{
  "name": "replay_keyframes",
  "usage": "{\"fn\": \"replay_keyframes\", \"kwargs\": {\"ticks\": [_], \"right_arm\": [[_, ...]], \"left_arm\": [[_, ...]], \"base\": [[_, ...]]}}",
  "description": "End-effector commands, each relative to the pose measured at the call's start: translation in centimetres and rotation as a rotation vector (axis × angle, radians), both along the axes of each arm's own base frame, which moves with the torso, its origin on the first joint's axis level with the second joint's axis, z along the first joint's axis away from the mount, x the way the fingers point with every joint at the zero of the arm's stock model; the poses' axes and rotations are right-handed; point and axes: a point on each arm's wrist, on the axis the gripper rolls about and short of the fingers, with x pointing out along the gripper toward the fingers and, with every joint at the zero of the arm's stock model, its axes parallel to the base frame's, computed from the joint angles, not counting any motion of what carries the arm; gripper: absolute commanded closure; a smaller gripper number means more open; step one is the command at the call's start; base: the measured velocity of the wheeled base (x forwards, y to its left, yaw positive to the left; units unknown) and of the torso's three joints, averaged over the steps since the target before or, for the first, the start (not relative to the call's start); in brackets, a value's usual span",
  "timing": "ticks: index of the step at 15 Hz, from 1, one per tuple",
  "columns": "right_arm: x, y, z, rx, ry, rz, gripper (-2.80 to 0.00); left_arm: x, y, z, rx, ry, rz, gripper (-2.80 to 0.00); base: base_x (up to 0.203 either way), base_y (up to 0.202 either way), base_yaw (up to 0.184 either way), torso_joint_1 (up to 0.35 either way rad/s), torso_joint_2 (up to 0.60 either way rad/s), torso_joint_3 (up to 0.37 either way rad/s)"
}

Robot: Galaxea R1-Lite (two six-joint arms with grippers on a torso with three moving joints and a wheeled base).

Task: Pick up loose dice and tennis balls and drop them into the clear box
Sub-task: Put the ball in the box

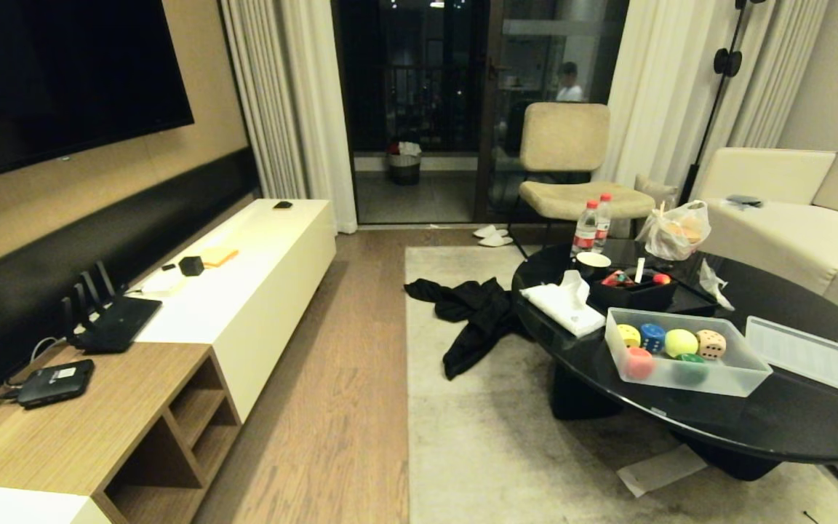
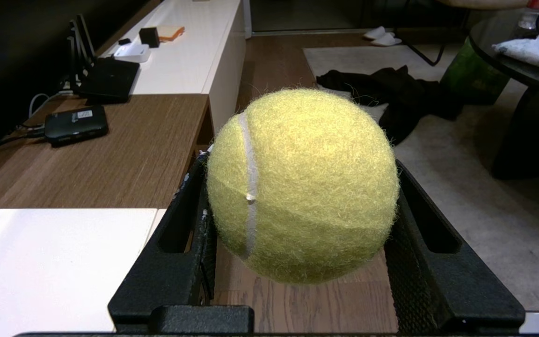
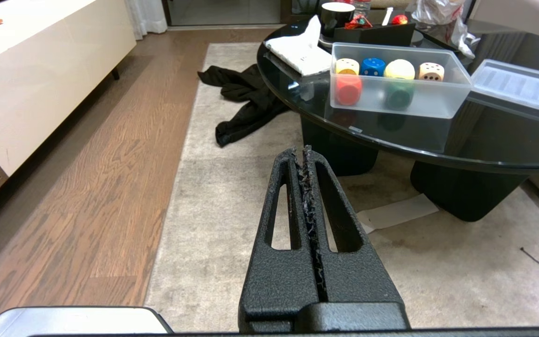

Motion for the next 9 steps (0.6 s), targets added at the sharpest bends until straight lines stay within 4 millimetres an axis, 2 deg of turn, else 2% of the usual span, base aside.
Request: {"fn": "replay_keyframes", "kwargs": {"ticks": [1, 9], "right_arm": [[0.01, 0.00, -0.05, 0.000, 0.001, 0.000, 0.00], [0.01, 0.00, -0.05, 0.000, 0.001, 0.000, 0.00]], "left_arm": [[0.03, 0.00, -0.08, 0.000, 0.004, 0.000, 0.00], [0.03, 0.00, -0.05, 0.000, 0.003, 0.000, 0.00]], "base": [[0.000, 0.000, 0.000, 0.000, 0.00, 0.000], [0.000, 0.000, 0.000, 0.000, 0.00, 0.000]]}}
